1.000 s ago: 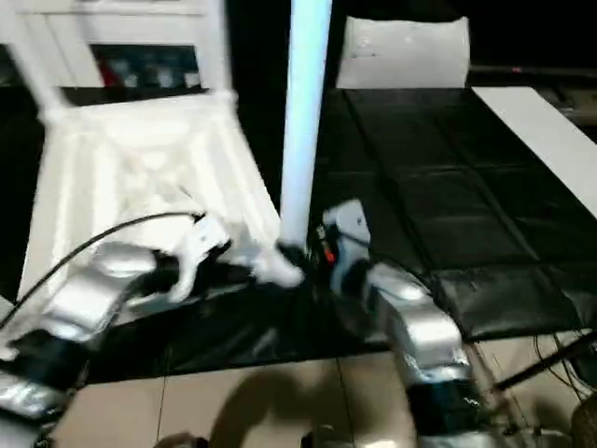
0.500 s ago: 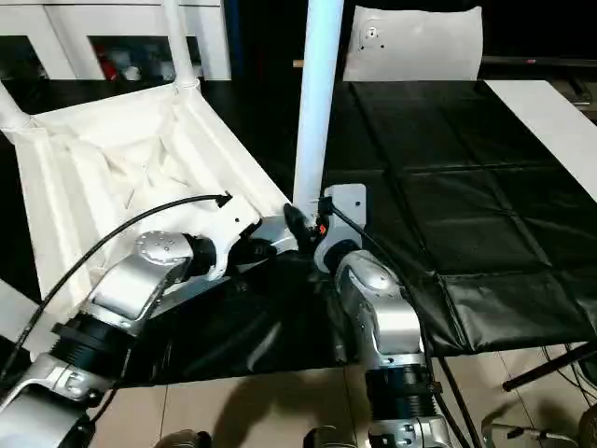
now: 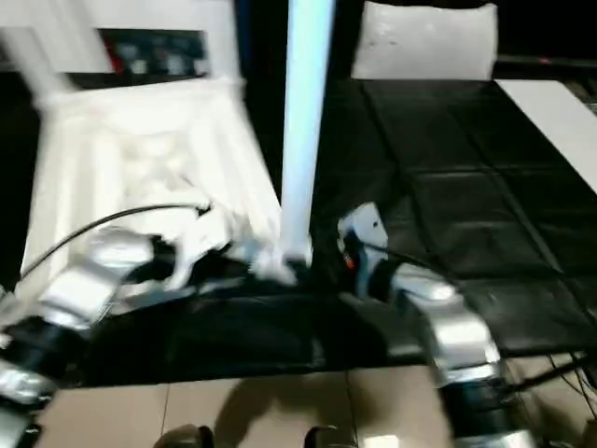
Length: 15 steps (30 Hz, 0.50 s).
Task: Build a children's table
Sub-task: Rotate leg to tighten
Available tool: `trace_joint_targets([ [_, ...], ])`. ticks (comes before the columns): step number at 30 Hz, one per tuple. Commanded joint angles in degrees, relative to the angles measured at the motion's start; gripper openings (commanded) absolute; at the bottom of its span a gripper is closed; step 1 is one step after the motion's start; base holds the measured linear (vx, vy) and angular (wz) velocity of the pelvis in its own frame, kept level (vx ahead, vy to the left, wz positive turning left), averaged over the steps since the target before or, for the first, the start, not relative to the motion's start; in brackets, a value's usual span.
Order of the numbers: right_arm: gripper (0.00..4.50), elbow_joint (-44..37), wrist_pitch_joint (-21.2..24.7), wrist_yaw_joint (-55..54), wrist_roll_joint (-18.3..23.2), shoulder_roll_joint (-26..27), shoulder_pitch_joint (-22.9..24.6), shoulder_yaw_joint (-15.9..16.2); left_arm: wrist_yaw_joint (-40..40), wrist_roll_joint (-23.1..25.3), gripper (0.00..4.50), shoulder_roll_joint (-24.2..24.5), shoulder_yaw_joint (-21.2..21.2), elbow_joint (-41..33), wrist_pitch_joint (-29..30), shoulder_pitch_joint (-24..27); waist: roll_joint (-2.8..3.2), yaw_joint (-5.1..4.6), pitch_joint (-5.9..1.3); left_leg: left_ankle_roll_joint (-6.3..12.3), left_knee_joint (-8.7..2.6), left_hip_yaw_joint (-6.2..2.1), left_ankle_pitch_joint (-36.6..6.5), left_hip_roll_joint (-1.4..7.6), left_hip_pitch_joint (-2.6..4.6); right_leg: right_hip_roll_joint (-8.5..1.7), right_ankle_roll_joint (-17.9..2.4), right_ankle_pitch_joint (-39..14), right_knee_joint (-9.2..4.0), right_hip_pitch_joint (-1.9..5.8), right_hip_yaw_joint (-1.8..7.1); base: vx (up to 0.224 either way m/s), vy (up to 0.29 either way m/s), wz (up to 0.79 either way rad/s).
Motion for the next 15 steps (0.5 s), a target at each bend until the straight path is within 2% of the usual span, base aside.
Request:
trace_joint_targets([
  [1,4.04,0.91,-1.05,4.94,1.64,-1.28,-0.80,0.78,-5.05,-1.13,0.00,-0.34,-3.14,-0.92,-2.13,-0.29,-0.13,-0.28,-4.24,6.17,-2.79,0.55,-1.62,1.83,0.56,-3.50,-16.31,5.63,-2.55,3.21,1.99,0.000,0.000,0.00],
  [3,3.78,1.82,-1.40,9.06,2.50,-2.63,-1.61,1.62,-7.24,-1.17,0.00,0.65,-3.84,-0.87,-2.98,-0.51,-0.17,-0.06,-4.39,6.79,-2.58,0.48,-0.99,1.94,0.47,-3.64,-17.10,6.27,-2.29,3.29,1.85,0.000,0.000,0.00],
  [4,3.70,3.16,-1.85,14.42,3.37,-4.28,-2.96,3.16,-10.15,-1.26,0.00,2.02,-4.82,-0.86,-4.10,-0.88,-0.17,0.04,-4.43,7.03,-2.46,0.41,-0.73,1.97,0.39,-3.69,-17.35,6.29,-2.18,3.32,1.79,0.000,0.000,0.00],
  [5,3.67,3.16,-1.85,14.42,3.37,-4.28,-2.96,3.16,-10.15,-1.26,0.00,2.02,-4.82,-0.86,-4.10,-0.88,-0.23,0.09,-4.41,7.13,-2.37,0.44,-1.13,1.98,0.35,-3.73,-17.61,5.80,-2.15,3.26,1.73,0.000,0.000,0.00],
  [6,3.67,5.07,-2.26,18.83,3.77,-5.32,-4.54,4.43,-12.73,-1.18,0.00,2.96,-5.42,-0.32,-5.67,-1.36,-0.40,0.12,-4.43,7.19,-2.32,0.49,-1.28,1.97,0.39,-3.77,-17.67,5.48,-2.18,3.22,1.73,0.000,0.000,0.00],
  [7,3.44,5.85,-2.30,20.16,3.94,-5.57,-5.14,4.77,-13.54,-1.04,0.00,3.18,-5.52,-0.03,-6.34,-1.53,-0.51,0.23,-4.39,7.13,-2.35,0.51,-1.98,1.95,0.32,-3.87,-17.56,3.89,-2.27,3.32,1.71,0.000,0.000,0.00],
  [11,3.20,7.80,-2.97,23.46,3.53,-5.53,-7.02,6.30,-15.07,-0.39,0.00,3.96,-6.02,0.26,-7.65,-1.89,-0.45,0.87,-4.39,6.25,-2.26,0.65,-2.81,2.20,0.52,-4.02,-17.31,1.32,-2.27,2.93,1.74,0.000,0.000,0.00],
  [12,3.07,8.48,-3.19,24.04,3.27,-5.26,-7.59,6.76,-15.29,-0.33,0.00,4.01,-6.09,0.26,-7.84,-1.95,-0.66,1.02,-4.45,5.83,-2.26,0.66,-3.24,2.19,0.51,-4.09,-17.16,0.40,-2.26,2.95,1.76,0.000,0.000,0.00],
  [15,2.84,9.13,-3.61,24.57,3.06,-4.99,-8.13,7.23,-15.43,-0.26,0.00,3.97,-6.10,0.25,-7.91,-2.02,-0.65,1.14,-4.46,4.93,-2.26,0.64,-3.74,2.14,0.44,-4.08,-16.74,-0.55,-2.30,2.90,1.83,0.000,0.000,0.00],
])
